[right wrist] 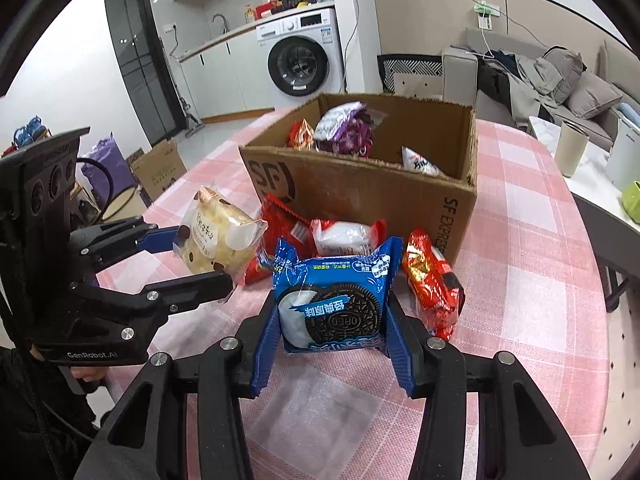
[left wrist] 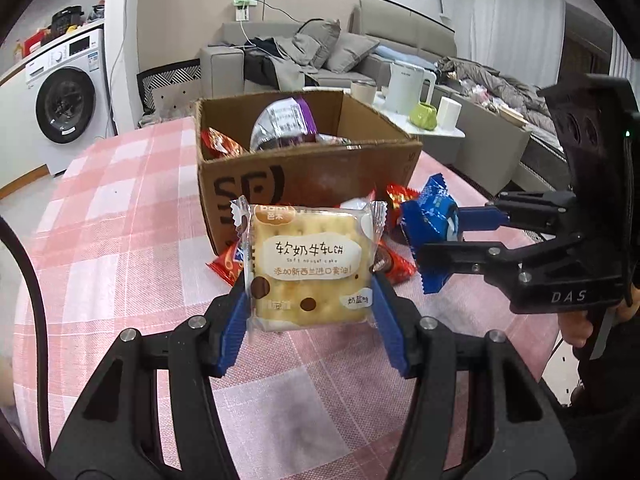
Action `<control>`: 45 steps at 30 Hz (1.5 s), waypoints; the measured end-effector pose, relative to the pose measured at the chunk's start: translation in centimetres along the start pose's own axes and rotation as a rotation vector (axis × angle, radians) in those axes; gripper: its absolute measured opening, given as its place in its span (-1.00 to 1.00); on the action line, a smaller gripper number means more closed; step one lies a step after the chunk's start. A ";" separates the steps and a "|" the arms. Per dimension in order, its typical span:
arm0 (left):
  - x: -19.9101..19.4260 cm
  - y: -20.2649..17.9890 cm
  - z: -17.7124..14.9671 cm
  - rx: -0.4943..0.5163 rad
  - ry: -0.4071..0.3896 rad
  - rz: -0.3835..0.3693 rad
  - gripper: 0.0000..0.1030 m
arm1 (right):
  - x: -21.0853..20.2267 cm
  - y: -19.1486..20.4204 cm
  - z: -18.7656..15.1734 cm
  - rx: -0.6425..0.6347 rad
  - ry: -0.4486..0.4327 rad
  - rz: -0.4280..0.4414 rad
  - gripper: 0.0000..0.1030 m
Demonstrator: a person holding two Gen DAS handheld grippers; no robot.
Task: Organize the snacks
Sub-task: 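Lift both held packs and carry them over the box with both grippers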
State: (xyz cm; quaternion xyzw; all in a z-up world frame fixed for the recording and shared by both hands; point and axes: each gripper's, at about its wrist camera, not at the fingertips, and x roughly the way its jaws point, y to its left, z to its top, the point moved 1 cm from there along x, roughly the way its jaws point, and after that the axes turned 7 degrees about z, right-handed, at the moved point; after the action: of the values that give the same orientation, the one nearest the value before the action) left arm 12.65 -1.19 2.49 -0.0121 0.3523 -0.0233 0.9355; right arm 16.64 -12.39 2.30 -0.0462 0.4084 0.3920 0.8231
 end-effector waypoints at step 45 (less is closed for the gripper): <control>-0.4 4.7 10.4 -0.093 -0.171 0.116 0.06 | -4.7 -3.2 7.0 0.110 -0.257 -0.049 -0.04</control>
State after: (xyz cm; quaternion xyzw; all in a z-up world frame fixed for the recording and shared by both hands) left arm 19.42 3.61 10.40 -0.0371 0.2722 0.0485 0.9603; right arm 21.58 -14.66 9.45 0.0398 0.3193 0.3515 0.8792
